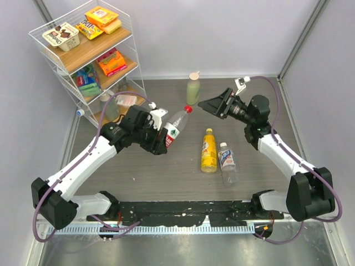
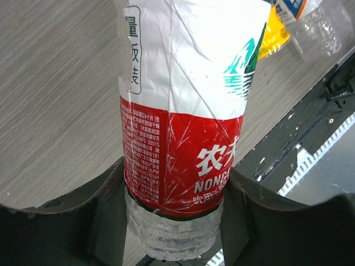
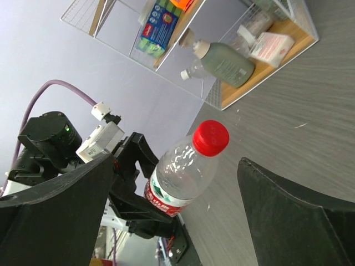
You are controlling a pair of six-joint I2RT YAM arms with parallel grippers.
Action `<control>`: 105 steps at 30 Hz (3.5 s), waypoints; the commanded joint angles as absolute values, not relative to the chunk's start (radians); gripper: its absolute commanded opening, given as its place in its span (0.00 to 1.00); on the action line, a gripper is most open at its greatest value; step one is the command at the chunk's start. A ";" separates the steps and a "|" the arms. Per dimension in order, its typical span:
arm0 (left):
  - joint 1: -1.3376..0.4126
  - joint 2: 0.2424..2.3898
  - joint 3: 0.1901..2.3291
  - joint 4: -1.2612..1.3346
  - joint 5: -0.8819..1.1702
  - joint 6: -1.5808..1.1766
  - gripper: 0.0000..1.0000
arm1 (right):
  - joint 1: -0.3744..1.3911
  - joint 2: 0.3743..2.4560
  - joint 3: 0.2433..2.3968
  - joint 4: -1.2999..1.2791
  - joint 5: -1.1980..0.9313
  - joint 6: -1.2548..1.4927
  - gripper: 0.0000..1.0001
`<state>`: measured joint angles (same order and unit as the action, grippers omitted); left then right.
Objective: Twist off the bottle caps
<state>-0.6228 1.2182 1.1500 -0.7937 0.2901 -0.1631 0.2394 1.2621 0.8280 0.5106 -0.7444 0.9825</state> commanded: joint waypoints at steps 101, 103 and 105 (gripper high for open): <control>-0.629 1.204 1.173 -0.411 0.996 -0.295 0.27 | 0.400 1.091 0.667 1.194 -0.879 1.079 0.53; -0.629 1.207 1.180 -0.445 0.965 -0.267 0.27 | 0.399 1.062 0.684 1.067 -0.847 1.004 0.74; -0.627 1.215 1.190 -0.486 0.918 -0.229 0.26 | 0.399 1.025 0.704 0.901 -0.789 0.906 0.91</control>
<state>-0.6334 1.2179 1.1423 -0.4244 0.9997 -0.3115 0.3927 1.1011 0.6376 1.1263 -0.8452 1.0679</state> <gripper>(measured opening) 0.548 0.781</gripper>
